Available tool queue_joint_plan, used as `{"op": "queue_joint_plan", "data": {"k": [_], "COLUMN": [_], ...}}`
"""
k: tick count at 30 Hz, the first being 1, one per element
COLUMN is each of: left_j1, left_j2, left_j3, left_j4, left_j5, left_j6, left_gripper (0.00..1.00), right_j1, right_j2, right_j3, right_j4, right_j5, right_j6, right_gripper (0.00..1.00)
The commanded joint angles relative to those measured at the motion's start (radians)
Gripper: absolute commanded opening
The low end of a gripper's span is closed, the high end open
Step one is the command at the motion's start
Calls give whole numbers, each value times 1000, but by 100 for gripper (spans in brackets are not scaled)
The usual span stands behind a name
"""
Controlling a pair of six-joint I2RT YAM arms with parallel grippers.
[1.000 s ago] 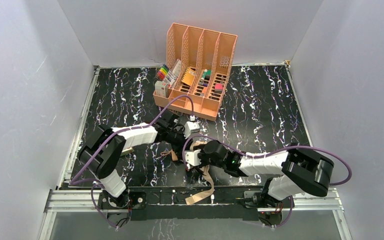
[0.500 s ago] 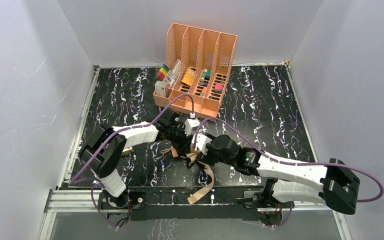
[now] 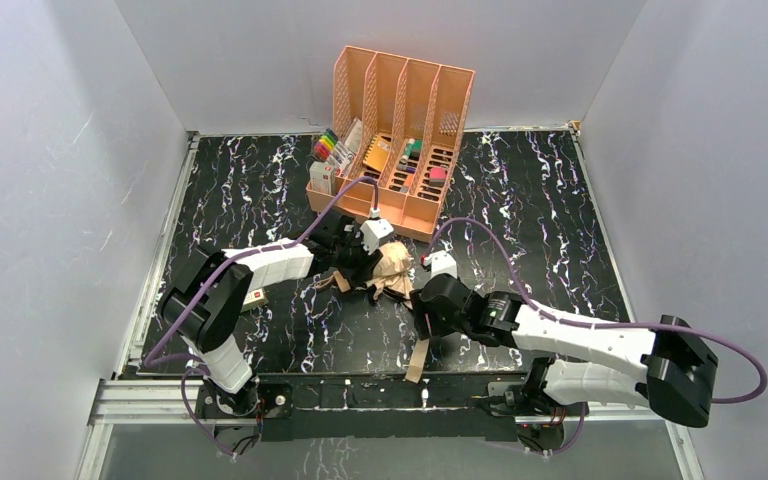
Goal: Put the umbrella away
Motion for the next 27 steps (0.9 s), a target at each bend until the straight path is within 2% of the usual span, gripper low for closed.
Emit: {"op": "queue_joint_plan", "data": {"k": [1, 9, 11, 15, 17, 21, 22, 27], "left_j1": [15, 15, 15, 14, 18, 49, 61, 144], "left_j2": [58, 55, 53, 48, 51, 57, 56, 39], "left_j3": [-46, -43, -41, -40, -32, 1, 9, 50], "left_j4": [-105, -104, -105, -101, -100, -111, -113, -108], "left_j5": [-167, -175, -175, -181, -182, -181, -178, -138], "left_j6": [39, 36, 34, 26, 17, -34, -49, -133], "left_gripper": [4, 3, 3, 3, 3, 3, 3, 3], "right_j1": [5, 5, 5, 6, 7, 16, 21, 95], "right_j2": [47, 269, 306, 325, 317, 302, 301, 312], "right_j3": [2, 91, 100, 99, 80, 53, 49, 56], "right_j4": [67, -31, -65, -97, -70, -35, -33, -43], "right_j5": [-7, 69, 104, 135, 112, 40, 20, -79], "right_j6": [200, 271, 271, 236, 183, 84, 68, 5], "right_gripper": [71, 67, 60, 38, 29, 3, 0, 0]}}
